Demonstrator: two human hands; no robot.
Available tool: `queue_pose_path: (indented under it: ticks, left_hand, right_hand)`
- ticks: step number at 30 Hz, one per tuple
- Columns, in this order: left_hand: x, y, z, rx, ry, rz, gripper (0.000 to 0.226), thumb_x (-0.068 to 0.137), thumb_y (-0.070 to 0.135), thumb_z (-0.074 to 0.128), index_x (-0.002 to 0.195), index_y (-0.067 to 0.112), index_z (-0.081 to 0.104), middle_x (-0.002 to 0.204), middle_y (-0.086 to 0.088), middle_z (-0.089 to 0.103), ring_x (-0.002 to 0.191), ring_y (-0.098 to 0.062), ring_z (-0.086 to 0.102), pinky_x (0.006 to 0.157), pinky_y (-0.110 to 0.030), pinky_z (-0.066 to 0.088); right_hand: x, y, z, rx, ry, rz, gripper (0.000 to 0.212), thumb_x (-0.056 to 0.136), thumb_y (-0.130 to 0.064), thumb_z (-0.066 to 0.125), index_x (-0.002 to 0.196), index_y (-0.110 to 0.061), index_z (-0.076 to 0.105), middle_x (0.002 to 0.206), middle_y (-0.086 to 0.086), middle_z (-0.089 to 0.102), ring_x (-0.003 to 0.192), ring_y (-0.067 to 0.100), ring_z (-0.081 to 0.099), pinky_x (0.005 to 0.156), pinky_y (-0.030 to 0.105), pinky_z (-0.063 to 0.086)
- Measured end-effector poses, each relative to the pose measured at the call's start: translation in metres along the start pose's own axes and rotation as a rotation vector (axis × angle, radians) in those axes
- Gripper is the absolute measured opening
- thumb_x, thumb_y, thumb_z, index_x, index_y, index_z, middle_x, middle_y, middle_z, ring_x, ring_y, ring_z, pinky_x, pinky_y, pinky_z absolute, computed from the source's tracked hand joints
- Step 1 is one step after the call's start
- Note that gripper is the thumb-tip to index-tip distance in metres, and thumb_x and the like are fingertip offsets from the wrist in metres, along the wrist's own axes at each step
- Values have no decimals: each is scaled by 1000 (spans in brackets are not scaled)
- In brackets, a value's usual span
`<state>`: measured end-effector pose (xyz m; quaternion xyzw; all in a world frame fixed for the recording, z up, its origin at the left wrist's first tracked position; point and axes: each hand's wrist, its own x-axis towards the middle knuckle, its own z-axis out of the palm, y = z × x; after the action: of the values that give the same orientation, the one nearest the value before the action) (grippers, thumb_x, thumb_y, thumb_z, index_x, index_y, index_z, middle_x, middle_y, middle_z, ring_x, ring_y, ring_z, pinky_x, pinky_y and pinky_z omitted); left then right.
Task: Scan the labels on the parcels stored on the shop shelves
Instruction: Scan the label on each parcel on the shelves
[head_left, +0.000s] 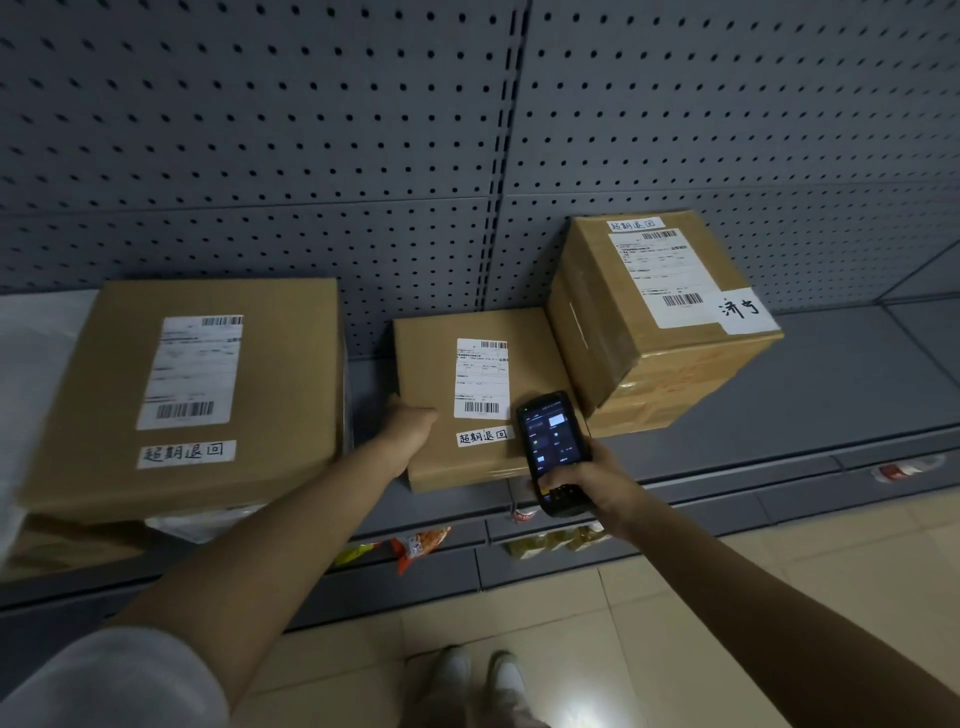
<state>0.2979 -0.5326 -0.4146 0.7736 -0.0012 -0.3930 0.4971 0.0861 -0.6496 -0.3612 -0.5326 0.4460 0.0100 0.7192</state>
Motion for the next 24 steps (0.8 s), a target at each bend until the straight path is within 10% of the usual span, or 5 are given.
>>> queue_pose_path:
  ticks: [12,16,20,24]
  left_hand:
    - [-57,38,-49,236,-151,118,69,91,11,59,150,10,22,139,-12,48,118,-25,53,105,-35,44]
    - [-86,62,-96,156,-197,133,52,95,4,53,144,6,34,126,-20,59,86,-27,68,77,-28,59]
    - [-103,72,-148,212,20,350,20,96,4,43,104,13,59,78,-5,66,54,-15,56,43,-20,41]
    - [-104,66,-206,286,315,414,17,91,4,51,100,12,63,83,-4,59,58,-17,52,50,-24,40]
  right_hand:
    - [-17,-35,60,43,-107,-135,54,72,11,67,120,-10,53,102,9,68,92,25,66,75,36,53]
    - [-17,-56,100,66,-215,-161,56,70,7,68,122,-8,54,106,13,68,96,27,65,73,34,53]
    - [-16,-71,138,109,-357,-170,51,75,9,63,124,-3,54,111,21,67,93,28,70,75,33,55]
    - [-12,-78,173,128,-412,-133,80,61,0,76,134,-4,45,120,23,66,105,33,68,83,38,54]
